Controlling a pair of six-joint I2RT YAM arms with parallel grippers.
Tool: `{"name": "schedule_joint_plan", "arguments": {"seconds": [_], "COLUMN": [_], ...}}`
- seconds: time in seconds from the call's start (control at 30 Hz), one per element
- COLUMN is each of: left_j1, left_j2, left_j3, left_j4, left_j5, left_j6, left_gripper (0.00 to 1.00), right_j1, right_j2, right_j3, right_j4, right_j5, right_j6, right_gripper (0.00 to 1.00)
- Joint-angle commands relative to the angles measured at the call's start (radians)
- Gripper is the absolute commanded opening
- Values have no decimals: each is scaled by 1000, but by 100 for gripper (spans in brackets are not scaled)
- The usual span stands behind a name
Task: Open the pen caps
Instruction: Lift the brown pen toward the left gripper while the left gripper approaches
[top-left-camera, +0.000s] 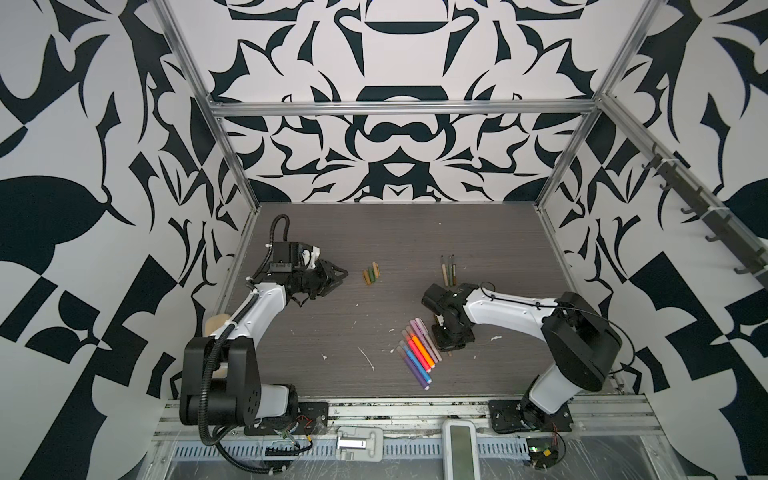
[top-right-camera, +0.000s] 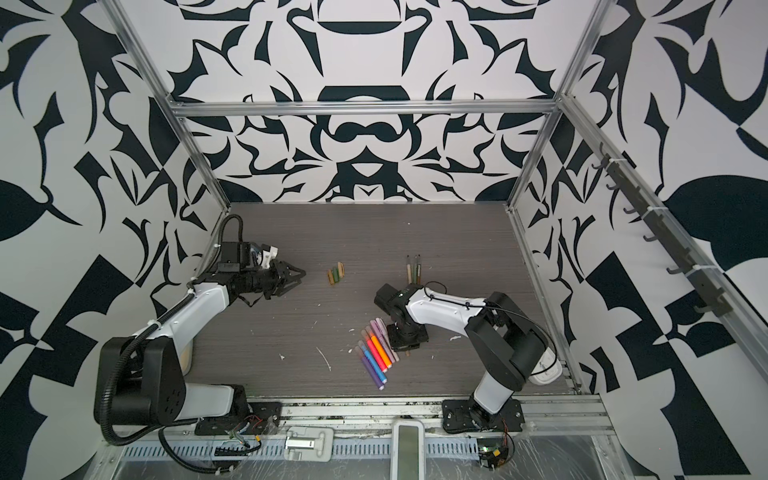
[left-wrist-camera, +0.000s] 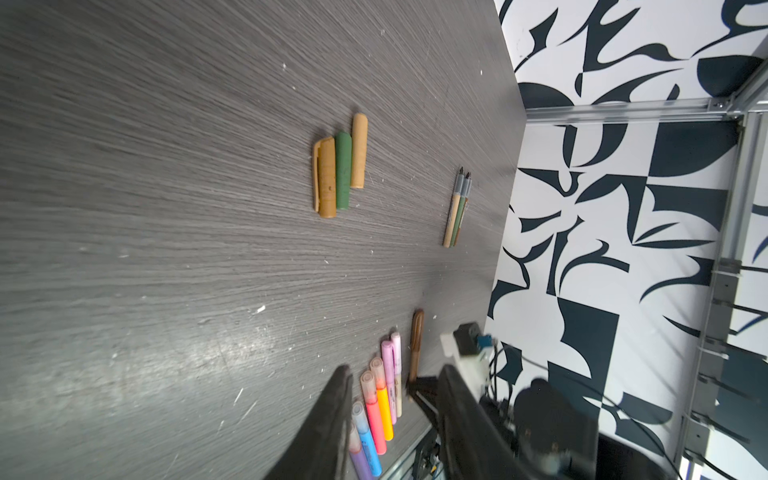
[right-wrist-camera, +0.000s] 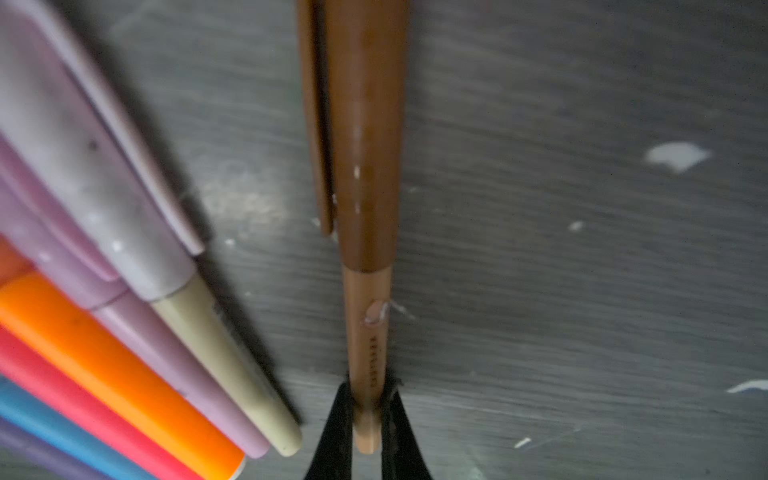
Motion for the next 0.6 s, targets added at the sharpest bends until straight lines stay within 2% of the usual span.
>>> {"name": "schedule_joint_plan", "arguments": {"seconds": [0.0, 0.17, 0.3, 0.43, 0.57], "left_j1": [2, -29, -111, -171, -200], "left_j2": [11, 23, 79, 145, 188], "left_j3": [45, 74, 114, 163, 206], "left_j4": [-7, -10, 1, 23, 14], "left_j5": [49, 55, 50, 55, 53], "left_j6": [16, -7, -54, -103, -116], "left_gripper": [40, 42, 43, 44, 43], "right_j1": [-57, -110, -135, -133, -126], "right_j2": [-61, -98, -2, 74, 102], "right_j3": [58, 189, 342, 445, 492], "right_j4": [-35, 54, 39, 42, 69], "right_j5": [11, -195, -394, -503, -559], "right_j6": [-61, -165, -164, -121, -78], "right_gripper": [7, 5, 0, 0, 0]}}
